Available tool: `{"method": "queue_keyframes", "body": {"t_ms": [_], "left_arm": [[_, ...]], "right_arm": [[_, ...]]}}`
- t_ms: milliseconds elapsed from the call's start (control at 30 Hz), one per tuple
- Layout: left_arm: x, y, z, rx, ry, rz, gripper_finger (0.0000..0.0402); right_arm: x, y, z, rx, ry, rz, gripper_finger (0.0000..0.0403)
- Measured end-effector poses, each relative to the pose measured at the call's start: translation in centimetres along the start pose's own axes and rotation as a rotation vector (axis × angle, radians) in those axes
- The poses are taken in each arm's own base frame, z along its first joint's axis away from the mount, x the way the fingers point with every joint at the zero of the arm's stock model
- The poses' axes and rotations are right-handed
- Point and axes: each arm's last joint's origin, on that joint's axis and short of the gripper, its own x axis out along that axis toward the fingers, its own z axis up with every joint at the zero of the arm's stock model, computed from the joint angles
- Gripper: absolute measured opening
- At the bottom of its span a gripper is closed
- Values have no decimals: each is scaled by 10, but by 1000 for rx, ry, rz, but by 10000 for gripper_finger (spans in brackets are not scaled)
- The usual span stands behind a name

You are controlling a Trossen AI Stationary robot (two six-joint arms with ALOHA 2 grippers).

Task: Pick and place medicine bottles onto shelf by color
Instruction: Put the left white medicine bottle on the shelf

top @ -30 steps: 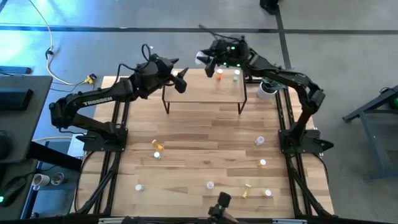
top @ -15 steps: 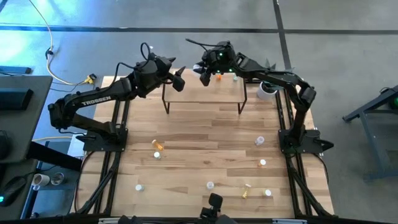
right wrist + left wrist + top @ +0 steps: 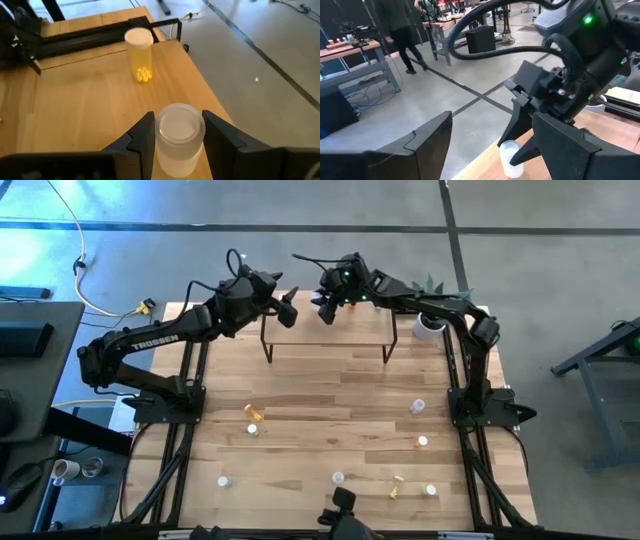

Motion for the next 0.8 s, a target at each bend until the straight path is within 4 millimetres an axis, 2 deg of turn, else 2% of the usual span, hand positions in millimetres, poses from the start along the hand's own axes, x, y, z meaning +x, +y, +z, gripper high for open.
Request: {"method": "queue_keyframes", "body": {"t_ms": [800], "left_arm": [[0,0,0,0,0,-1,266]], "right_arm": [[0,-1,-2,-24,12,-6,141]]}}
